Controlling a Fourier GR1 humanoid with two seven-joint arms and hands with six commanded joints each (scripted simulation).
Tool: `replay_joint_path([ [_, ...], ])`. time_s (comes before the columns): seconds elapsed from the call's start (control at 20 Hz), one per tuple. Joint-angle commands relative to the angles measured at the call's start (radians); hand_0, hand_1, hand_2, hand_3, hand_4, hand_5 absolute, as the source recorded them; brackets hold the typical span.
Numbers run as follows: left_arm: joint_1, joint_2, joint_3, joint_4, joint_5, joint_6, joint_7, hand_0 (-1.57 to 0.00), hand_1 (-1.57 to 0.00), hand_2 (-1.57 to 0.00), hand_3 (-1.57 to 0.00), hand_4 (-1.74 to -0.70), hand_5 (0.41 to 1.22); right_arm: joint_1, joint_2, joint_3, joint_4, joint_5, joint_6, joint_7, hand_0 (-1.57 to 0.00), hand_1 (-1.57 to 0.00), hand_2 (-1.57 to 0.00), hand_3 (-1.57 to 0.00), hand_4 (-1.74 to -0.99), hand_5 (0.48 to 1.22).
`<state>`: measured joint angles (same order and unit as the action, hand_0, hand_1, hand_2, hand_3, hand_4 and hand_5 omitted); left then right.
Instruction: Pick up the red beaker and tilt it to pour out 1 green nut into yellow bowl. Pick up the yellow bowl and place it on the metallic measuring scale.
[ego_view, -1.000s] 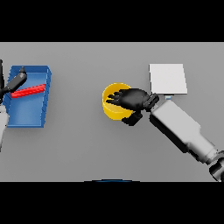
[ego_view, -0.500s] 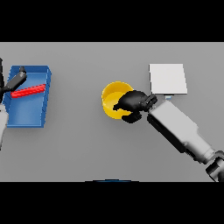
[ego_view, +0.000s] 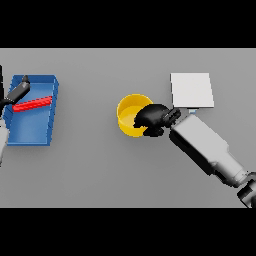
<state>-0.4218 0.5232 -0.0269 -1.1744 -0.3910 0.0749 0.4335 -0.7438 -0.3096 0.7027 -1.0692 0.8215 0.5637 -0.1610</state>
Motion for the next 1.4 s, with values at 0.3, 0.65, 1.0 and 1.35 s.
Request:
replay_joint_path([
  [0.3, 0.003, 0.007, 0.001, -0.007, 0.001, -0.007, 0.004, 0.00, 0.00, 0.00, 0.00, -0.73, 0.692, 0.002, -0.061, -0.037, -0.110, -0.033, 0.045, 0.020, -1.55, -1.55, -1.39, -1.29, -1.735, 1.217],
  [0.65, -0.004, 0.006, 0.004, -0.003, 0.001, 0.000, -0.010, 0.00, 0.00, 0.00, 0.00, -0.74, 0.697, -0.017, -0.121, -0.108, -0.210, -0.061, 0.066, 0.081, -1.57, -1.57, -1.44, -1.27, -1.740, 1.220],
  [1.0, 0.003, 0.008, 0.004, -0.027, 0.001, -0.004, 0.018, 0.00, 0.00, 0.00, 0.00, -0.74, 0.710, -0.005, -0.209, -0.189, -0.198, -0.070, 0.015, 0.082, -1.57, -1.57, -1.50, -1.24, -1.741, 1.221],
  [1.35, 0.007, 0.012, 0.007, -0.035, 0.005, -0.017, 0.033, 0.00, 0.00, 0.00, 0.00, -0.73, 0.697, -0.052, -0.253, -0.272, 0.009, -0.054, -0.102, 0.032, -1.57, -1.57, -1.50, -1.18, -1.741, 1.221],
])
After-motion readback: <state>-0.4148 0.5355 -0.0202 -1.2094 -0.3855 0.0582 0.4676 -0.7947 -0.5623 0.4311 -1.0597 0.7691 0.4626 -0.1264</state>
